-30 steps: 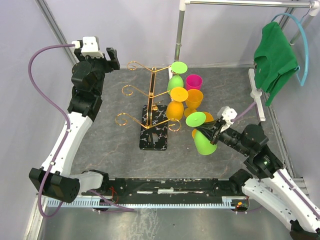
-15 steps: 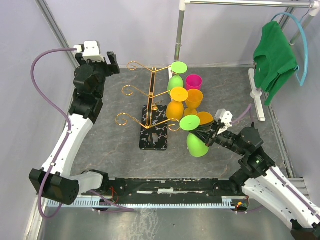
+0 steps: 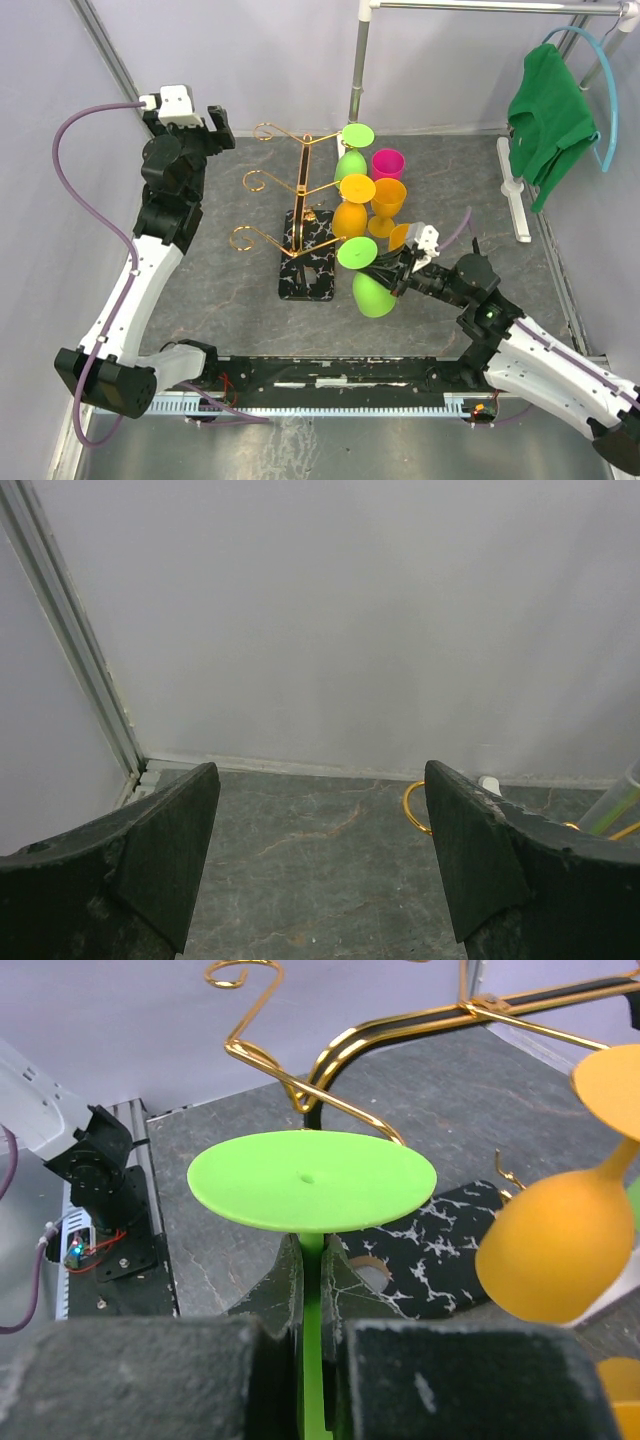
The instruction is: Place the wine glass upside down on the wine glass rack
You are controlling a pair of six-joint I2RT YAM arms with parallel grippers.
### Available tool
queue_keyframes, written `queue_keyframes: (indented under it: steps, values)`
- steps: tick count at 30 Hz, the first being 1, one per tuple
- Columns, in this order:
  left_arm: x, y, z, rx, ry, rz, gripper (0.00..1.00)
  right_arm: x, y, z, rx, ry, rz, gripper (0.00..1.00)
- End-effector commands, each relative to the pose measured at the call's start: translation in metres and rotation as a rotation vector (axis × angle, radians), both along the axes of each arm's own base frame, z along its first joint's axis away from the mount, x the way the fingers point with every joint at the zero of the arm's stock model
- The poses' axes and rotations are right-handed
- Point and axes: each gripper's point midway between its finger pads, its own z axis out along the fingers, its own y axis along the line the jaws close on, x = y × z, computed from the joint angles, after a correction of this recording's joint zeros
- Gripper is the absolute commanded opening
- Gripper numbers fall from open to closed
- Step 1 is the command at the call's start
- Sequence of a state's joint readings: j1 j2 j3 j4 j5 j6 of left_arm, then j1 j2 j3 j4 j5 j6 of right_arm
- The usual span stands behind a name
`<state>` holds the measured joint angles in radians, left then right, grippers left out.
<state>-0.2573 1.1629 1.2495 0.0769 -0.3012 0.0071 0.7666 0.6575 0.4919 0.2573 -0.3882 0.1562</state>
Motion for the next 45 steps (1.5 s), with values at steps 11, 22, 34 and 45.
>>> queue_keyframes:
  steps: [11,22,34,45]
  values:
    - [-0.011,0.009,0.019,0.017,-0.065,0.031,0.91,0.005,0.025,0.011,0.065,-0.137,-0.1,0.01]
    - [-0.004,0.005,0.014,0.017,-0.058,0.02,0.91,0.035,0.023,0.003,0.137,-0.166,-0.271,0.01]
    - [0.002,0.005,0.013,0.026,-0.061,0.028,0.91,0.065,0.01,-0.007,0.125,-0.166,-0.453,0.01]
    - [0.007,0.003,0.01,0.026,-0.059,0.021,0.91,0.079,-0.012,-0.018,0.108,-0.144,-0.592,0.01]
